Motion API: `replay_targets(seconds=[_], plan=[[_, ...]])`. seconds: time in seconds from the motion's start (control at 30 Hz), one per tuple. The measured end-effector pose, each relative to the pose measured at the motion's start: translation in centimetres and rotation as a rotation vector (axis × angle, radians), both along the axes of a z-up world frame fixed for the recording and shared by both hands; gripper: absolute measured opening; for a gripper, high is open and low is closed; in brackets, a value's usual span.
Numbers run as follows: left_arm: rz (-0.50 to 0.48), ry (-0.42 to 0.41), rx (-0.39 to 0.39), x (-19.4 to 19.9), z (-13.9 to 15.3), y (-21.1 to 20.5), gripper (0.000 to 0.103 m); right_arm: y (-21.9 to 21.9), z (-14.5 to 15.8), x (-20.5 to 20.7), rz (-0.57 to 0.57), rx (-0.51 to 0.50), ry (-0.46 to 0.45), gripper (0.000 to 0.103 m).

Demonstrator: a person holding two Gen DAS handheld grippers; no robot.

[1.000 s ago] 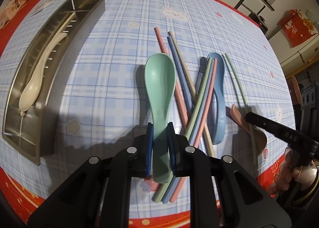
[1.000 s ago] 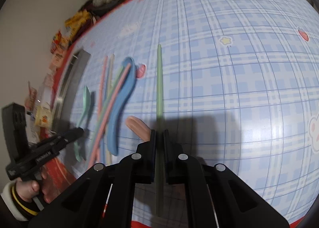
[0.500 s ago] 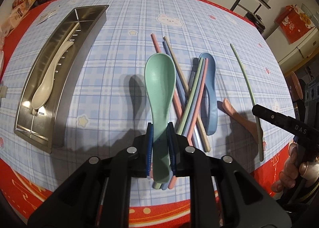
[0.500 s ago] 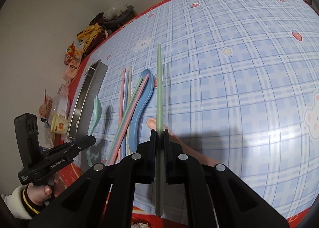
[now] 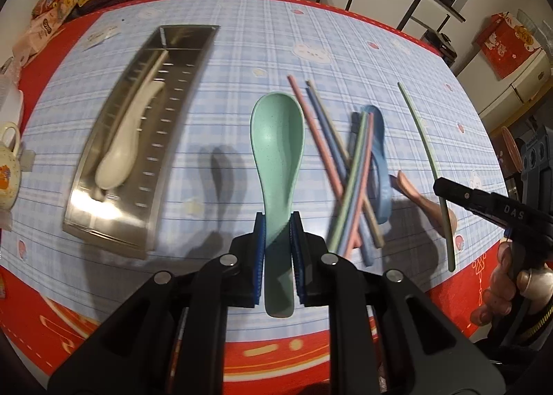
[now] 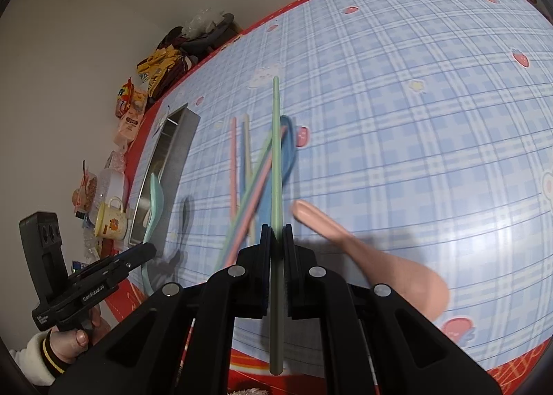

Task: Organize utensils
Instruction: 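Lower the mint spoon and green chopstick into the steel caddy and open both grippers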

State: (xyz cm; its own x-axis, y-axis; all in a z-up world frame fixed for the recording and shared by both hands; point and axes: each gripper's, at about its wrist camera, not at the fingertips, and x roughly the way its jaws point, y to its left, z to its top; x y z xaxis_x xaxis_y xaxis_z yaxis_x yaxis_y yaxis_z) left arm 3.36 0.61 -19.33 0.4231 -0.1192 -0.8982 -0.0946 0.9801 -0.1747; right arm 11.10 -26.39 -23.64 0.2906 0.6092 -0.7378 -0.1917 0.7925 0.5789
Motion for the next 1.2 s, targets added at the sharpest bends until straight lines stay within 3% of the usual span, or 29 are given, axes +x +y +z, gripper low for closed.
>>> replay_targets(seconds=[0.27,0.6,1.13,1.2], plan=[[0.027,0.004,-0.030,0.4,0.8,6.5,0.018,5.9,1.0,0.5,0.014,0.000,0.040,0.007],[0.004,0.051,-0.084,5.0,-1.4,12.3,0.018,15.0,2.2,1.3,0.056,-0.050,0.078,0.007],[-0.016,0.079,-0.189,8.7,-3.9,15.6,0.017,24.1,1.6,4.8,-0.032,-0.002,0.188,0.007],[-0.009,0.060,-0.188,8.7,-3.4,16.2,0.023,25.0,1.3,5.2,-0.039,0.006,0.206,0.007]])
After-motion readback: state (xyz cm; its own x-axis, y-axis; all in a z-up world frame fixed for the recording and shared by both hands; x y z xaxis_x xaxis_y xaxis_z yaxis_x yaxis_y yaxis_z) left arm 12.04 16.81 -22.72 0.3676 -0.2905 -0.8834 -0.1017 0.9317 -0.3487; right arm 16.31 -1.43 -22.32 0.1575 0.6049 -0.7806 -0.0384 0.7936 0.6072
